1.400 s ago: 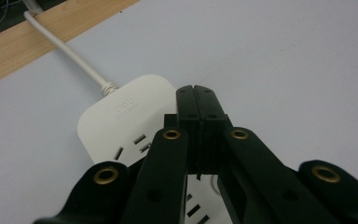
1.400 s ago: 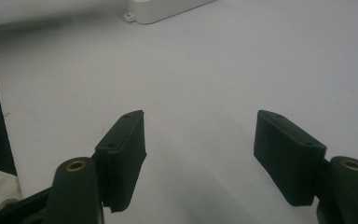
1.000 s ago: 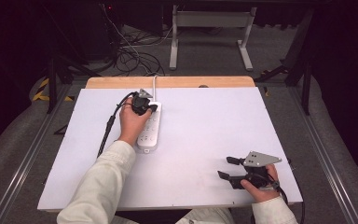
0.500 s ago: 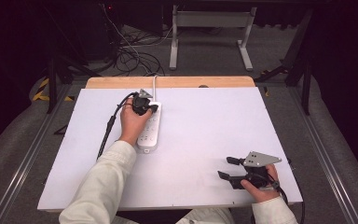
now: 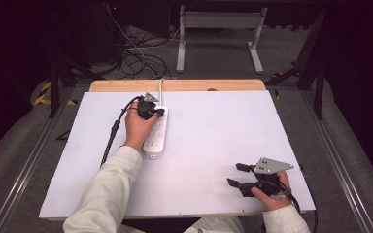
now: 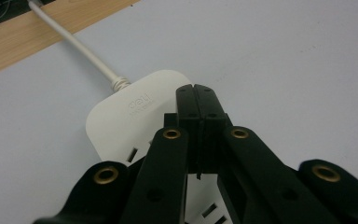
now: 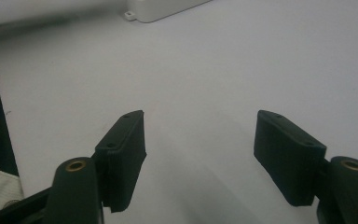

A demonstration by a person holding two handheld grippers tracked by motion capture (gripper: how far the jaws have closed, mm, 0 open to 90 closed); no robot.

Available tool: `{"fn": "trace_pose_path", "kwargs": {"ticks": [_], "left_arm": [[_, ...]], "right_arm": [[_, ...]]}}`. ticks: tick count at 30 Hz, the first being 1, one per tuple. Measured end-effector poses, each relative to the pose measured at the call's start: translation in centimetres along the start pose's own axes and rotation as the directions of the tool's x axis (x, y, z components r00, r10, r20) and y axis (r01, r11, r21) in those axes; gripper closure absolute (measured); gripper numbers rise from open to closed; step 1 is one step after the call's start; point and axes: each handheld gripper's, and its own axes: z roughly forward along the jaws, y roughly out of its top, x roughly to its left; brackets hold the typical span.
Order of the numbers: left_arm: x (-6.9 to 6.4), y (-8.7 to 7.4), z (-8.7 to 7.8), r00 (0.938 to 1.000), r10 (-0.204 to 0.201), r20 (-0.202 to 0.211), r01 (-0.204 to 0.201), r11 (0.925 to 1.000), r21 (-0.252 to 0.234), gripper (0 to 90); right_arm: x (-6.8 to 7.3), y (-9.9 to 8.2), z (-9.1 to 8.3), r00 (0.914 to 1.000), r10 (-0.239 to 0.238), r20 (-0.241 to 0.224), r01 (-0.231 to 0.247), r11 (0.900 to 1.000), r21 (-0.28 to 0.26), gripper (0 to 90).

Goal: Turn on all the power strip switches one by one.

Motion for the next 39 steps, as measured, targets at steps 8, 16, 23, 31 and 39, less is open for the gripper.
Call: {"fn": "trace_pose_path", "kwargs": {"ticks": [8, 16, 23, 31, 39], "left_arm": [[0.1, -0.1, 0.1, 0.9999, -0.012, 0.003, 0.012, 0.9999, 0.005, 90.0], [-0.2, -0.1, 0.0, 0.9997, -0.019, -0.014, 0.019, 0.9997, 0.018, 90.0], [-0.7, -0.3, 0.4, 0.9987, -0.027, -0.042, 0.027, 0.9996, -0.01, 90.0], [-3.1, 1.0, -4.0, 0.9977, 0.041, 0.053, -0.035, 0.9922, -0.12, 64.8], [-6.4, -1.7, -13.6, 0.9874, 0.136, 0.08, -0.109, 0.9524, -0.285, 28.4]], "right_arm": [[0.0, 0.0, 0.0, 1.0, 0.002, -0.001, -0.002, 1.0, 0.003, 34.9], [0.0, -0.1, 0.0, 1.0, 0.003, -0.003, -0.003, 1.0, 0.002, 34.9], [0.1, -0.1, -0.1, 1.0, 0.005, -0.004, -0.005, 1.0, -0.001, 34.8], [0.0, -0.1, -0.5, 0.9999, 0.008, 0.013, -0.008, 0.9997, -0.022, 33.2], [0.2, 0.5, -1.3, 0.9976, 0.007, 0.07, -0.003, 0.9978, -0.067, 28.7]]}}
